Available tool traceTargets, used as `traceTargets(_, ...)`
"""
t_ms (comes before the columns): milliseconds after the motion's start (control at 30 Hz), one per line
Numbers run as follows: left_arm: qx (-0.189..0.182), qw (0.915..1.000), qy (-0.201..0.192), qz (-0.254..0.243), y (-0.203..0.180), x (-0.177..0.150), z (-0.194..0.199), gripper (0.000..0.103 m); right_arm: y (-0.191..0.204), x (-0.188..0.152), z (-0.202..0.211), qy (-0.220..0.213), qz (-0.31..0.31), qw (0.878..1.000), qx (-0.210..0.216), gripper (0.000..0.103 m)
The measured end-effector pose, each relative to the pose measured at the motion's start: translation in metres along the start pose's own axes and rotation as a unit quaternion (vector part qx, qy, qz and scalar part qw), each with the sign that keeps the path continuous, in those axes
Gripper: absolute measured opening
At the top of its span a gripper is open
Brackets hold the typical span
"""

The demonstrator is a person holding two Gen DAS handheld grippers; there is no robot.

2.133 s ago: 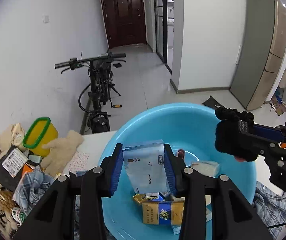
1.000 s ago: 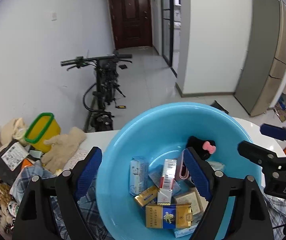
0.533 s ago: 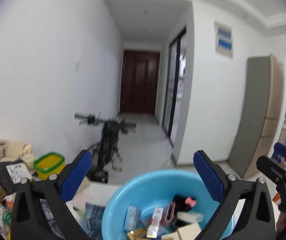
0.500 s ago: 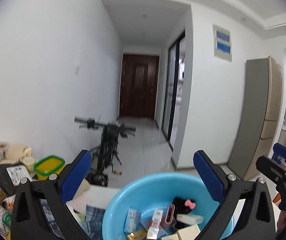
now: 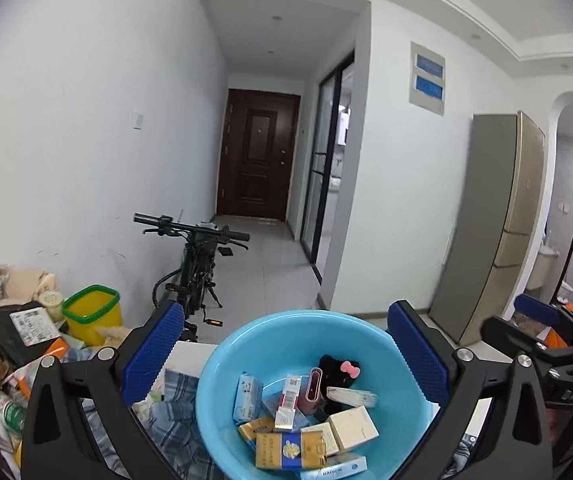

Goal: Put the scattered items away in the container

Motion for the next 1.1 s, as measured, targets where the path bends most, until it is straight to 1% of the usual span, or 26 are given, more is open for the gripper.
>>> traceTargets(67, -0.004, 0.9999, 0.017, 0.0, 0.001, -0.005, 0.012, 0.103, 0.005, -0.003, 0.013, -0.001, 0.004, 1.0, 0.0, 0.103)
traceTargets(133, -0.03, 0.9988, 0.039, 0.0, -0.003, -0.013, 0.027, 0.103, 0.01, -0.007, 0.025, 0.004, 0.007, 1.0, 0.0, 0.103)
traceTargets(167, -0.037, 0.9987, 0.035, 0.003, -0.004, -0.014, 0.035, 0.103, 0.012, -0.009, 0.032, 0.006, 0.007, 1.0, 0.001, 0.103)
traceTargets(233, -0.04, 0.9988, 0.028, 0.001, -0.006, -0.014, 0.051, 0.103, 0.017, -0.009, 0.046, 0.006, 0.001, 1.0, 0.008, 0.103)
traceTargets(400, -0.052, 0.9982, 0.024, -0.02, -0.018, -0.013, 0.076, 0.103, 0.025, -0.003, 0.068, 0.003, -0.016, 0.999, 0.028, 0.103)
traceTargets(467, -0.047, 0.9984, 0.019, -0.024, -0.018, -0.013, 0.083, 0.103, 0.027, -0.003, 0.075, -0.003, -0.019, 0.999, 0.026, 0.103)
traceTargets(533, -0.052, 0.9984, 0.01, -0.02, -0.018, -0.013, 0.093, 0.103, 0.027, -0.005, 0.081, -0.003, -0.016, 1.0, 0.016, 0.103)
traceTargets(600, -0.052, 0.9984, -0.007, -0.02, -0.018, -0.014, 0.106, 0.103, 0.028, -0.011, 0.087, -0.006, -0.011, 1.0, 0.013, 0.103)
traceTargets(667, -0.043, 0.9984, -0.026, -0.026, -0.017, -0.018, 0.12, 0.103, 0.027, -0.019, 0.096, -0.017, -0.011, 1.0, 0.007, 0.103)
traceTargets(733, -0.03, 0.9979, -0.045, -0.035, -0.016, -0.027, 0.135, 0.103, 0.025, -0.03, 0.104, -0.025, -0.014, 1.0, 0.001, 0.103)
traceTargets(800, -0.028, 0.9973, -0.054, -0.042, -0.015, -0.038, 0.146, 0.103, 0.023, -0.041, 0.112, -0.033, -0.019, 0.999, -0.004, 0.103)
traceTargets(933, -0.053, 0.9962, -0.047, -0.051, -0.02, -0.073, 0.157, 0.103, 0.017, -0.065, 0.122, -0.039, -0.027, 0.999, -0.009, 0.103)
traceTargets(1100, -0.028, 0.9971, -0.035, -0.062, -0.017, -0.114, 0.157, 0.103, 0.01, -0.1, 0.129, -0.05, -0.034, 0.998, -0.032, 0.103)
Point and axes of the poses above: each gripper's, at about its wrist camera, not at the fingertips, and z roughly against the way its jaws point, y to its left, x to its top, the point moved 8 cm from there along -z, roughly the way its jaws point, and after that the axes turned 5 degrees about x, right-handed, at the moved point
